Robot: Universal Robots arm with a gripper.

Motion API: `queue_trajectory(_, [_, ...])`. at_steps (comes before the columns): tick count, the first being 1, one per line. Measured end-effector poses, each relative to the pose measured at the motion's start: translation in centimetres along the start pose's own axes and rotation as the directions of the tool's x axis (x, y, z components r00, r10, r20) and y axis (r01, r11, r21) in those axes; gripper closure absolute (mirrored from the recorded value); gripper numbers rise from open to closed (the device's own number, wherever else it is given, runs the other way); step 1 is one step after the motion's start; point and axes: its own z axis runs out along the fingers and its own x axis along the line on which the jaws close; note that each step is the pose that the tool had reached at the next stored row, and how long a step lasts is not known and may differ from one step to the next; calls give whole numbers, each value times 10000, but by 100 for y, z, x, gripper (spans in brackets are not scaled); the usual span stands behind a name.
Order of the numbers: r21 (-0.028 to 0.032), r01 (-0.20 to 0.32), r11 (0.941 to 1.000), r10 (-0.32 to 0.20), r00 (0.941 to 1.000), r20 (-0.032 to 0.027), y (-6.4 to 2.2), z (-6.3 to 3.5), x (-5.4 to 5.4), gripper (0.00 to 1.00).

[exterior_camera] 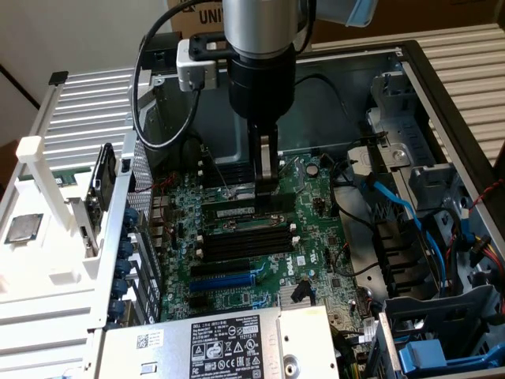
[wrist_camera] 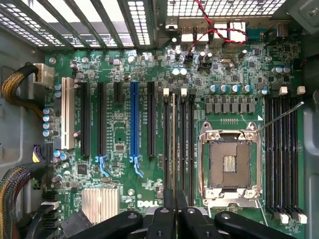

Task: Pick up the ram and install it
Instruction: 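Insert the ram into the slot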

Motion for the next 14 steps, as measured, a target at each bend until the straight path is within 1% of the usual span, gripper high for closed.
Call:
queue_trajectory(6, [0,0,10000,0,10000,-1,-2,50,50,88])
queue_trajectory(9, [0,0,10000,0,10000,0,3,85,52,88])
queue_trajectory(11, [-1,0,10000,0,10000,-7,21,95,49,88])
queue_trajectory(14, [0,-1,10000,1,10000,-35,36,99,37,88])
